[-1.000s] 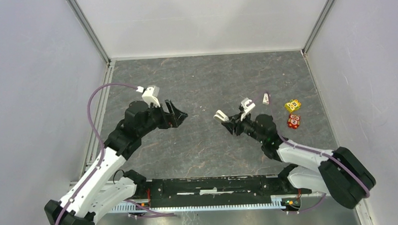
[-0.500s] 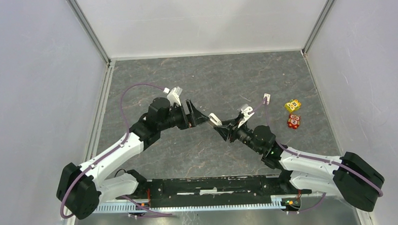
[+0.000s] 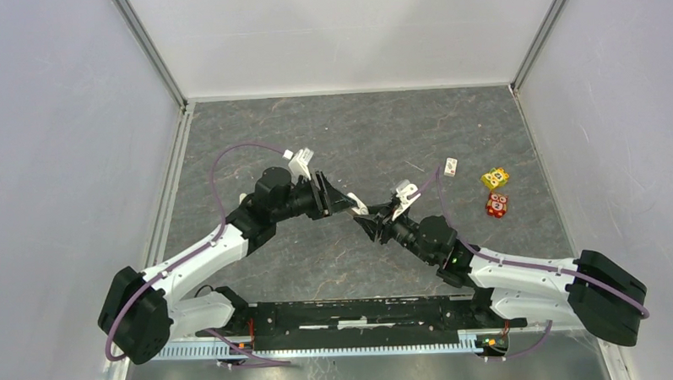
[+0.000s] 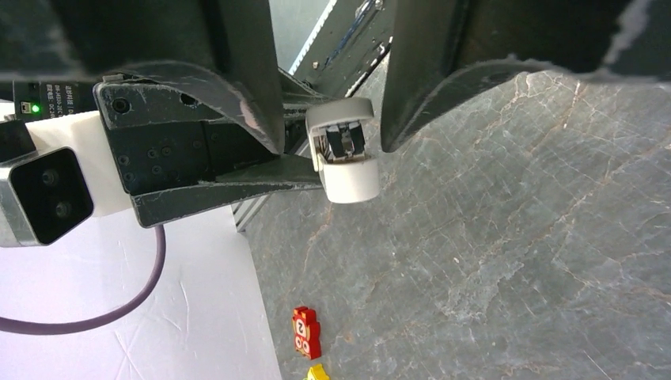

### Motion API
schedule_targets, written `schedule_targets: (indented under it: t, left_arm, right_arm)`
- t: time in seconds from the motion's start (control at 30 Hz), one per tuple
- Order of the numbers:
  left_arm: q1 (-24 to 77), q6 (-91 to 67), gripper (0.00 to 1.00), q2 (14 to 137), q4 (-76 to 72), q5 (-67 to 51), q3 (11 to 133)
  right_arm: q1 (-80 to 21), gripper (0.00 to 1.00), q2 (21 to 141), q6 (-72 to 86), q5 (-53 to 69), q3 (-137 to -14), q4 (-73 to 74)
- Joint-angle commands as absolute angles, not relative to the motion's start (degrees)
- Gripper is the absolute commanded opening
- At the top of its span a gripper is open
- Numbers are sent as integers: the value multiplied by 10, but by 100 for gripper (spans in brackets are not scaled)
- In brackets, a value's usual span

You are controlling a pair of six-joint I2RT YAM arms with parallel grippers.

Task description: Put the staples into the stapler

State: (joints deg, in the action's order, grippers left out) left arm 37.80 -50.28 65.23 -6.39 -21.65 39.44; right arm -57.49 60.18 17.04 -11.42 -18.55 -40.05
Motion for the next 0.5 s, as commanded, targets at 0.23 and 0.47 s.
schedule_targets:
  t: [0.23,0.47]
  left_arm:
    - [383,-543,44,635,-112,-236,374]
    - [383,-543,42,648,-122,-233,376]
  right_arm:
    - [-593,26,604,153,-182,-204,-419]
    - [-598,26,610,150,-170,-200,-429]
